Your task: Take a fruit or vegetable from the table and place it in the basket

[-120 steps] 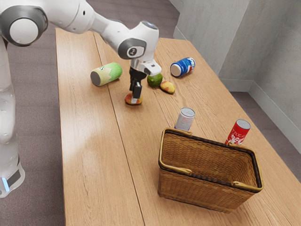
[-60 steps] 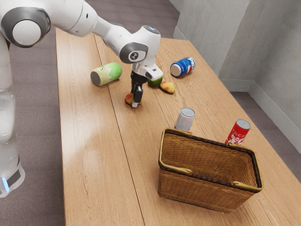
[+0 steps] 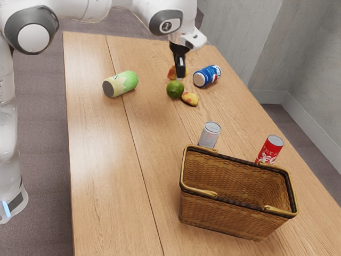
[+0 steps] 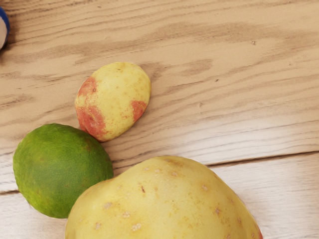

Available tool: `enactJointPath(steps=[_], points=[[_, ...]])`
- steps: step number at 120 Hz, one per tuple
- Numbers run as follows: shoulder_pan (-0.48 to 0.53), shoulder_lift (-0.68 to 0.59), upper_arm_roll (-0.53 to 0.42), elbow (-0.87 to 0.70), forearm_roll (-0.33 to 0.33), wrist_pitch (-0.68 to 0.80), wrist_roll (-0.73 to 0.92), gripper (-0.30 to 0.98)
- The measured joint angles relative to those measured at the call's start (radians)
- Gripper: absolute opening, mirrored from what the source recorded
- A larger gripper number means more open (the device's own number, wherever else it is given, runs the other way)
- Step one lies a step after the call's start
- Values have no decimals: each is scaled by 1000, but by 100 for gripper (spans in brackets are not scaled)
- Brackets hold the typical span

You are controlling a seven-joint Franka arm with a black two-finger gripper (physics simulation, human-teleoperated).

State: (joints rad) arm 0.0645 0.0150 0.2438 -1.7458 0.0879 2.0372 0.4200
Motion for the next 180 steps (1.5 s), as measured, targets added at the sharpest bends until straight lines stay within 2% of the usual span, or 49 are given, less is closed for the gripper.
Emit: enactJointPath(steps=[10, 13, 23, 30, 47, 73, 106, 134, 151, 168, 170, 176, 180], points=[[4, 68, -35, 252, 47, -56, 4, 33], [-11, 105, -74, 333, 63, -69, 8, 33], [-172, 240, -227, 563, 98, -103, 25, 34], [-199, 323, -334, 675, 118, -120, 37, 34], [-191, 420, -526, 738, 177, -145, 62, 33], [-187, 459, -667, 737, 224, -162, 93, 34], [-255, 451, -666, 662, 222, -168, 115, 33], [-263, 444, -662, 609, 215, -170, 113, 34], [-261, 446, -647, 597, 211, -173, 113, 54], [-257, 448, -636, 592, 207, -174, 111, 63], [-258, 448, -629, 592, 202, -174, 107, 64], [-259, 398, -530, 574, 166, -214, 58, 65], [-256, 277, -469, 525, 150, -273, 13, 66]])
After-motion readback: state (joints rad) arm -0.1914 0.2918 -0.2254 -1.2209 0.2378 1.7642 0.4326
